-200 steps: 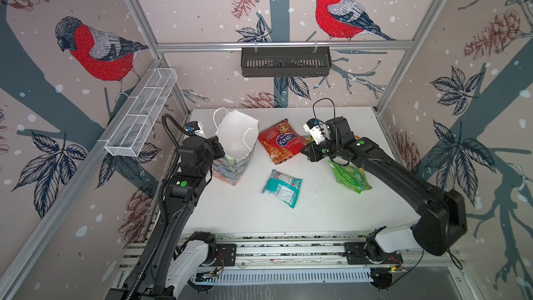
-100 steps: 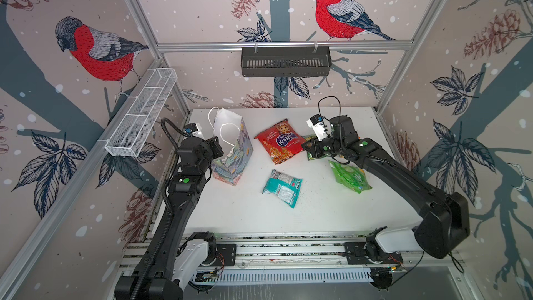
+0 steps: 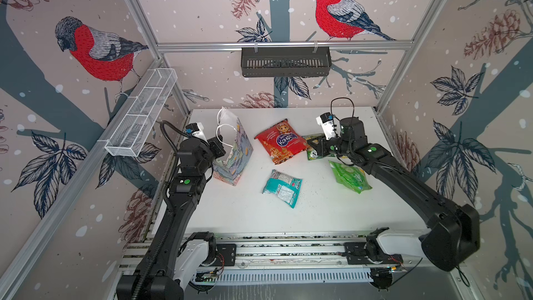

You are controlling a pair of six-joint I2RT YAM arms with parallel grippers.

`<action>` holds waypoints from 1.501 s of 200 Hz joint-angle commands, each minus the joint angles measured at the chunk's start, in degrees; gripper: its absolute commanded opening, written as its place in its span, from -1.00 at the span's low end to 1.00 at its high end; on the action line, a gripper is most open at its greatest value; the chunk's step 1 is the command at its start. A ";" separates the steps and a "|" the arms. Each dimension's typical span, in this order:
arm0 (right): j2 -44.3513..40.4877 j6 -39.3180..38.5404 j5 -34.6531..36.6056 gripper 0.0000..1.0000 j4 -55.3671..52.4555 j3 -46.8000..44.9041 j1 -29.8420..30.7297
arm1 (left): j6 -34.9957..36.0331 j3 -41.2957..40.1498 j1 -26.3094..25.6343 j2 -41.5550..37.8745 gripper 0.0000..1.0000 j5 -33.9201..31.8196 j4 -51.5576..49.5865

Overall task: Take the snacks out of the paper bag
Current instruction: Place the paper bag at the middle-left of the table.

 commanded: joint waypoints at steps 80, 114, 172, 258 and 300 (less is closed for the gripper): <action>-1.22 0.95 0.23 -0.76 3.78 -0.61 -0.08 | -11.98 -1.04 0.56 3.84 -0.98 10.74 18.75; -1.25 0.89 0.28 -0.76 3.85 -0.64 -0.02 | -17.31 -3.86 1.51 5.58 -1.00 14.35 26.03; -0.63 0.80 0.41 -0.76 3.91 -0.01 -0.09 | -19.51 -3.39 1.49 5.99 -1.00 17.51 29.71; -1.22 0.10 1.46 -0.68 2.74 0.89 -0.95 | 1.72 3.79 1.53 -4.08 -0.73 0.24 0.62; -2.20 0.19 1.64 -0.63 2.92 0.72 -2.60 | 4.96 5.40 1.50 -9.49 -0.68 -5.29 -0.56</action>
